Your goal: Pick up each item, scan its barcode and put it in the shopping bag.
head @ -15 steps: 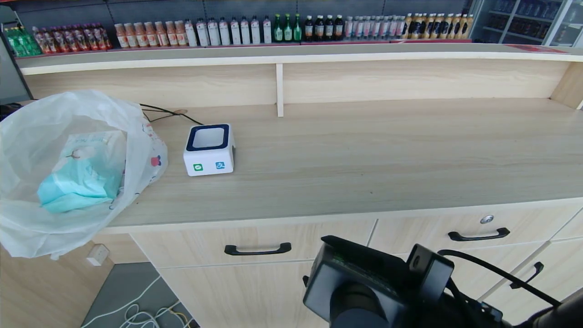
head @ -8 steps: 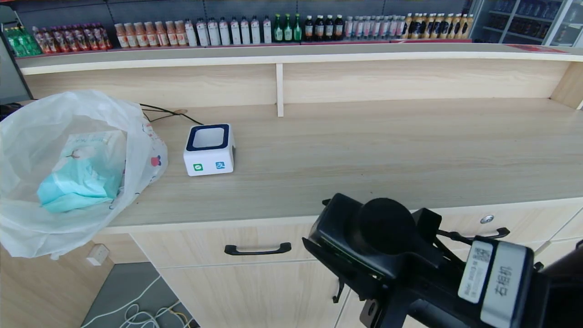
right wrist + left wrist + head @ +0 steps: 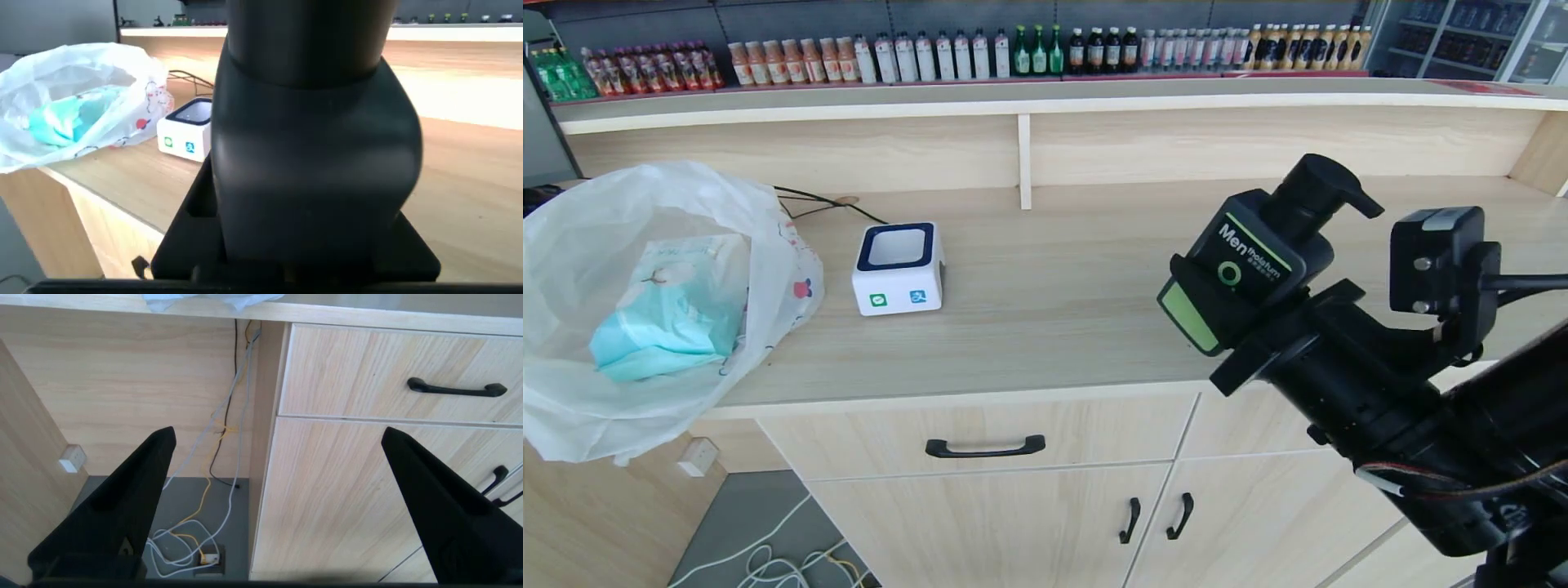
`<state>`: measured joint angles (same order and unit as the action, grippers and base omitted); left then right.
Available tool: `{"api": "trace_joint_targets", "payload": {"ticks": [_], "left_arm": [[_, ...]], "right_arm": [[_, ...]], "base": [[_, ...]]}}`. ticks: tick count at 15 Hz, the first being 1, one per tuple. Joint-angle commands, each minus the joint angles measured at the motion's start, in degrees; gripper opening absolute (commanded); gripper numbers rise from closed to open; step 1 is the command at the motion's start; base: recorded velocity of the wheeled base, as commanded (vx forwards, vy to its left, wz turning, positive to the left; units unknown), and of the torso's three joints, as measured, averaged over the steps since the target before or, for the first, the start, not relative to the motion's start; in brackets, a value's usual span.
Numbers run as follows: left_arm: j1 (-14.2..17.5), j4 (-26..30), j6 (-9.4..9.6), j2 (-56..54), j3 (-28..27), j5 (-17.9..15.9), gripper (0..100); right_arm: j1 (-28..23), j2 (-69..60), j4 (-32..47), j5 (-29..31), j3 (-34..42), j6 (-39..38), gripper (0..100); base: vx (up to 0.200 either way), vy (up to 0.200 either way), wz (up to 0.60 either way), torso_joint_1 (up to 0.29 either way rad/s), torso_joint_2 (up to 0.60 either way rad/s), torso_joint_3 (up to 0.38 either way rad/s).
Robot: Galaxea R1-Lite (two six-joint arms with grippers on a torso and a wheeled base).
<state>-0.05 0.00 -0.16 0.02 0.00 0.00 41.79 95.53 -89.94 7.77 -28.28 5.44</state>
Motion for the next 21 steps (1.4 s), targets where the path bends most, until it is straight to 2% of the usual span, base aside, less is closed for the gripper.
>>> {"api": "trace_joint_targets", "payload": {"ticks": [1,15,21], "left_arm": [[0.0,0.0,-0.02,0.0,0.0,0.0,100],[0.0,0.1,-0.28,0.0,0.0,0.0,100],[0.0,0.1,-0.28,0.0,0.0,0.0,100]], "right_arm": [[-1.1,0.4,-0.1,1.3,-2.7,-1.2,0],[-1.2,1.2,-0.1,1.1,-3.2,-1.8,0],[-1.2,1.0,-0.1,1.1,-3.3,-1.8,0]], "base": [[0.000,0.000,0.00,0.000,0.00,0.000],[0.000,0.000,0.00,0.000,0.00,0.000],[0.000,0.200,0.00,0.003,0.00,0.002]]}}
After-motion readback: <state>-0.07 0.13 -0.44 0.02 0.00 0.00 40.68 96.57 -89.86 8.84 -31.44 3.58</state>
